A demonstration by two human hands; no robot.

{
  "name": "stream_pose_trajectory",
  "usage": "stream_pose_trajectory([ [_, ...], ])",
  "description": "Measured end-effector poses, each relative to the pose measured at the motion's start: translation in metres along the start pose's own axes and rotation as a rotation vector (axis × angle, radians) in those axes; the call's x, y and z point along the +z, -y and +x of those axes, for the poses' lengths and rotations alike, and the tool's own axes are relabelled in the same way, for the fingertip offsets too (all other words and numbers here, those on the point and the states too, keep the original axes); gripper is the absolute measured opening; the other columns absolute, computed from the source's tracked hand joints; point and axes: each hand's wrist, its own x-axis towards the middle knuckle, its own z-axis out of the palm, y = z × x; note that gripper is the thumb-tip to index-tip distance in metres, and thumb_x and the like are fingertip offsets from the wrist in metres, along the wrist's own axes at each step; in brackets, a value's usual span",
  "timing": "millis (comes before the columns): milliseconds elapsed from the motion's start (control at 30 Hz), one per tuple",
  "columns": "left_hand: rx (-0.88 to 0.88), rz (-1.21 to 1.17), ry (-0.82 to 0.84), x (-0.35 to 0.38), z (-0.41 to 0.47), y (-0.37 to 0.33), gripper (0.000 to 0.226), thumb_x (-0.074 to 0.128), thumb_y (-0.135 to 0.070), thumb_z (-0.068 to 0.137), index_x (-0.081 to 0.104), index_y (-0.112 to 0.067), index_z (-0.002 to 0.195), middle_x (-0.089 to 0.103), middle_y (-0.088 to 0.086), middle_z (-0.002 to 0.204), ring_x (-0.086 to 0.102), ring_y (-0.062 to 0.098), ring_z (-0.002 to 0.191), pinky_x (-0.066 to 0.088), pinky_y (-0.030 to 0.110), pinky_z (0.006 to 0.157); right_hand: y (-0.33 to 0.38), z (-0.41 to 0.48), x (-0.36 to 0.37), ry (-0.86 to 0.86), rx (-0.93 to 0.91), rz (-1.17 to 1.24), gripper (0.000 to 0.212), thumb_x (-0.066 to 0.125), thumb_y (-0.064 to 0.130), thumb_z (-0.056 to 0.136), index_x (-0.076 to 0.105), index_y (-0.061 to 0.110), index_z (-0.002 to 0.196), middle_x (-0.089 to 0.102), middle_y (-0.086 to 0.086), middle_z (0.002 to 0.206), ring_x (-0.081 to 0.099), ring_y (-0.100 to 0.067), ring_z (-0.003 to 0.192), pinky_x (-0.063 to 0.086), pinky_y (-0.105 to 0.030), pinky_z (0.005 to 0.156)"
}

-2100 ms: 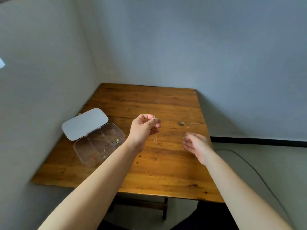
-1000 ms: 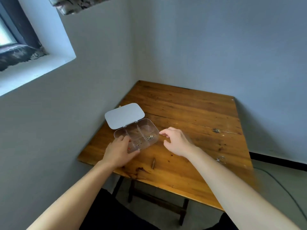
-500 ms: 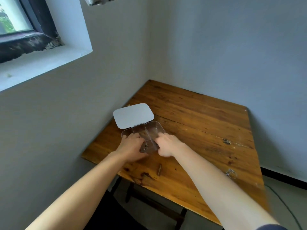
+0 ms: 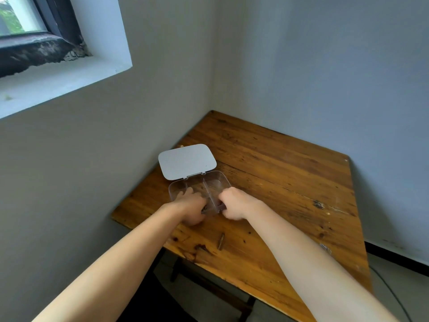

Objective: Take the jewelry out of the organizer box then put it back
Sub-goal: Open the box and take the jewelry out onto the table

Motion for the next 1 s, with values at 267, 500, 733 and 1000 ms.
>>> stream_pose_trajectory([
  [267, 0.017, -0.136, -0.09, 0.011, 0.0, 0.012, 0.02, 0.06, -0.046, 0.089, 0.064, -0.031, 0.102, 0.055, 0.002, 0.113, 0.047, 0.024, 0.113, 0.044, 0.044, 0.099, -0.006, -0.003, 0.006, -0.093, -0.018, 0.047, 0.019, 0.066, 0.011, 0.092, 0.071, 0.014, 0.11, 0.068, -0.009, 0.107, 0.066, -0.026, 0.096, 0.059, -0.038, 0.082],
  [500, 0.081, -0.317, -0.207, 0.012, -0.012, 0.013, 0.012, 0.072, -0.031, 0.087, 0.069, -0.028, 0.098, 0.065, -0.01, 0.096, 0.059, 0.007, 0.086, 0.046, 0.02, 0.069, -0.011, -0.013, 0.011, -0.193, -0.031, 0.187, 0.025, 0.075, 0.019, 0.089, 0.072, 0.019, 0.114, 0.069, -0.003, 0.115, 0.065, -0.02, 0.104, 0.058, -0.038, 0.088],
  [733, 0.062, -0.454, -0.315, 0.018, -0.021, 0.018, 0.014, 0.081, -0.032, 0.078, 0.071, -0.03, 0.088, 0.066, -0.014, 0.091, 0.059, 0.003, 0.082, 0.049, 0.018, 0.069, -0.014, -0.025, 0.017, -0.318, 0.079, 0.65, 0.014, 0.083, 0.033, 0.08, 0.077, 0.028, 0.091, 0.073, 0.012, 0.096, 0.064, -0.004, 0.092, 0.054, -0.027, 0.08],
  [1000, 0.042, -0.812, -0.395, 0.013, -0.031, 0.016, 0.007, 0.081, -0.027, 0.079, 0.074, -0.026, 0.079, 0.073, -0.007, 0.081, 0.068, 0.005, 0.078, 0.054, 0.023, 0.072, -0.02, -0.044, 0.007, -0.564, 0.242, 1.376, 0.017, 0.073, 0.029, 0.092, 0.073, 0.017, 0.104, 0.079, -0.002, 0.098, 0.076, -0.014, 0.092, 0.061, -0.043, 0.09],
])
